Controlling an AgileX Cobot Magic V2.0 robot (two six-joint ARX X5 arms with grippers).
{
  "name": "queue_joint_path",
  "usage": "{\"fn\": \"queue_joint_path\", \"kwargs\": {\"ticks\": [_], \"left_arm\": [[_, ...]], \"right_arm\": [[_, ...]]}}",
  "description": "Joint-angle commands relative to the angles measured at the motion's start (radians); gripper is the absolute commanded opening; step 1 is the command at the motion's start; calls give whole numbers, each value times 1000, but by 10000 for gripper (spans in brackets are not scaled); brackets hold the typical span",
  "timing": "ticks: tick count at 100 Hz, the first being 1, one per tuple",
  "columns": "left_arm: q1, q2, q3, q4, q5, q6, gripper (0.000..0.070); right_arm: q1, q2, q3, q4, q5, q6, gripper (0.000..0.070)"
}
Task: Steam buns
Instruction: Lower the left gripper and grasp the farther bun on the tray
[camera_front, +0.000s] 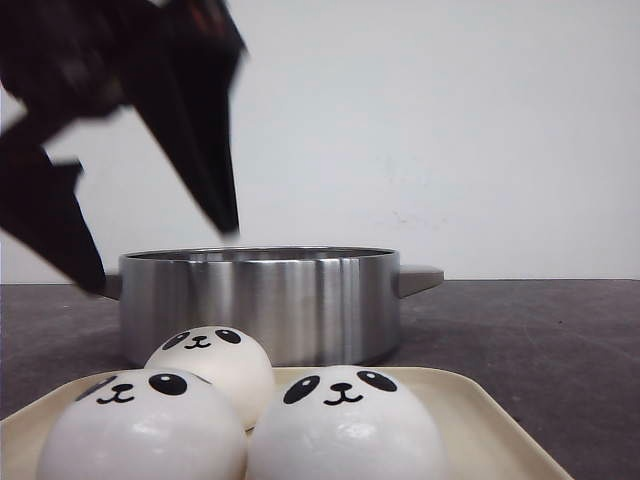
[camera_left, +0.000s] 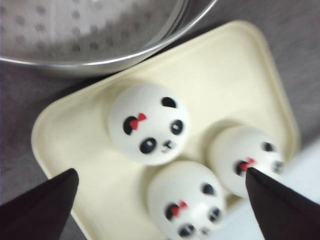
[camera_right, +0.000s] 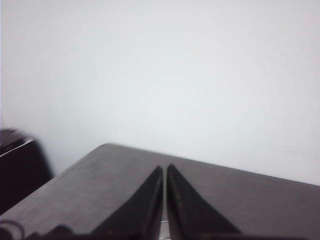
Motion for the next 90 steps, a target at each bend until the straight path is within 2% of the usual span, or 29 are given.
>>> {"fn": "queue_joint_path", "kwargs": {"ticks": [1,9,29,50,59,77,90], "left_arm": [[-18,62,10,25,-9,-10,700],[-27,130,10,49,-9,-19,700],[-29,229,10,67,-9,-44,696],[-29,246,10,105,-35,-75,313],[-29,246,10,111,-34,-72,3],[-33,222,12,103,-30,-61,10],[-58,124,28,102,-12,-60,10]], "right_arm": [[11,11,14,-37,37,-5,5],[11,-2,14,-84,63,-3,5],[11,-5,14,-145,63,14,5],[11,-3,14,-158,63,18,5],[11,-3,14,-158,63,18,5],[11,-3,14,-175,63,18,5],[11,-3,14,-198,75,18,5]]}}
